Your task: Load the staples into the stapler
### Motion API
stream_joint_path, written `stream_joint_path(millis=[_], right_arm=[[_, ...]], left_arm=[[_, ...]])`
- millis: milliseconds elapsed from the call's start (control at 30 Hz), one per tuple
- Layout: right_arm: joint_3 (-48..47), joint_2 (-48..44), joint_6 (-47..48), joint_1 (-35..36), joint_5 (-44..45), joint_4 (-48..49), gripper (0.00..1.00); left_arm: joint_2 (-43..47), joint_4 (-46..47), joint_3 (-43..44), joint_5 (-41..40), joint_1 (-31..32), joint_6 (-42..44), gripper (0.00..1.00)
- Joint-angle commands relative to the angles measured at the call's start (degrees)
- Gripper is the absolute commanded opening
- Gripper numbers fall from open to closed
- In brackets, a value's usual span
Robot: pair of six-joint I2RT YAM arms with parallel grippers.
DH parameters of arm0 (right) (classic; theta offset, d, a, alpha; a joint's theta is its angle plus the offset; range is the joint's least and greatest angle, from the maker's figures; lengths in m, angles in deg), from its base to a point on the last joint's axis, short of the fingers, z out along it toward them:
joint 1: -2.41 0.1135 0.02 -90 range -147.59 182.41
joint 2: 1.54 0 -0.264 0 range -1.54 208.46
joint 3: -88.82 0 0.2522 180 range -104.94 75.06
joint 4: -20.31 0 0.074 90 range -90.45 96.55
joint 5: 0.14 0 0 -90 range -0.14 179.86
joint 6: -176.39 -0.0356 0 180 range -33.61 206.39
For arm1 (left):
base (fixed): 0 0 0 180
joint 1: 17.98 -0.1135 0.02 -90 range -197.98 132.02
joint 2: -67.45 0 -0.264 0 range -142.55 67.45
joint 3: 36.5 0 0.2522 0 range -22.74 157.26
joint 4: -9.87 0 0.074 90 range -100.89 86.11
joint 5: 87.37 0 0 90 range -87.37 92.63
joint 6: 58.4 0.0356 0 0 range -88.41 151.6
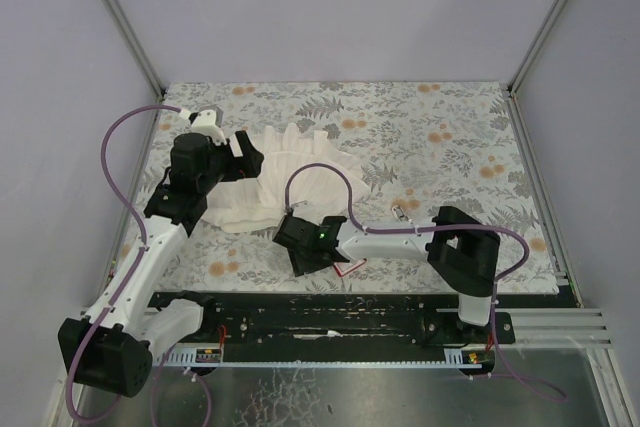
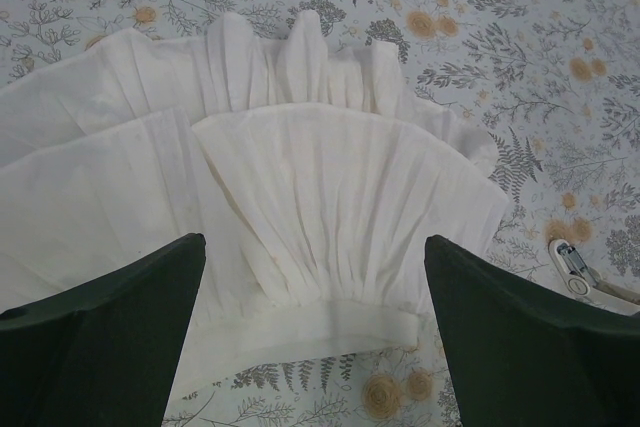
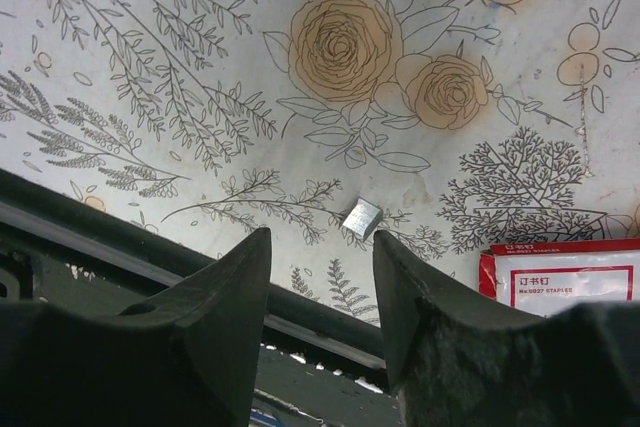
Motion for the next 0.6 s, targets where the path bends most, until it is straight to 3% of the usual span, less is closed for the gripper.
stream_joint_path(millis=[0,567], right_arm=[[-3.32,0.79,-2.76,0.94,3.63,-3.68,0.51],[-5.43,4.24,-3.46,1.39,5.19,-6.39,0.45]], left_arm=[[1.34,2.68,-0.53,-0.43,0.03,-0.22,0.89],[2.05,2.68,-0.7,-0.25,0.03,-0.2,0.9]])
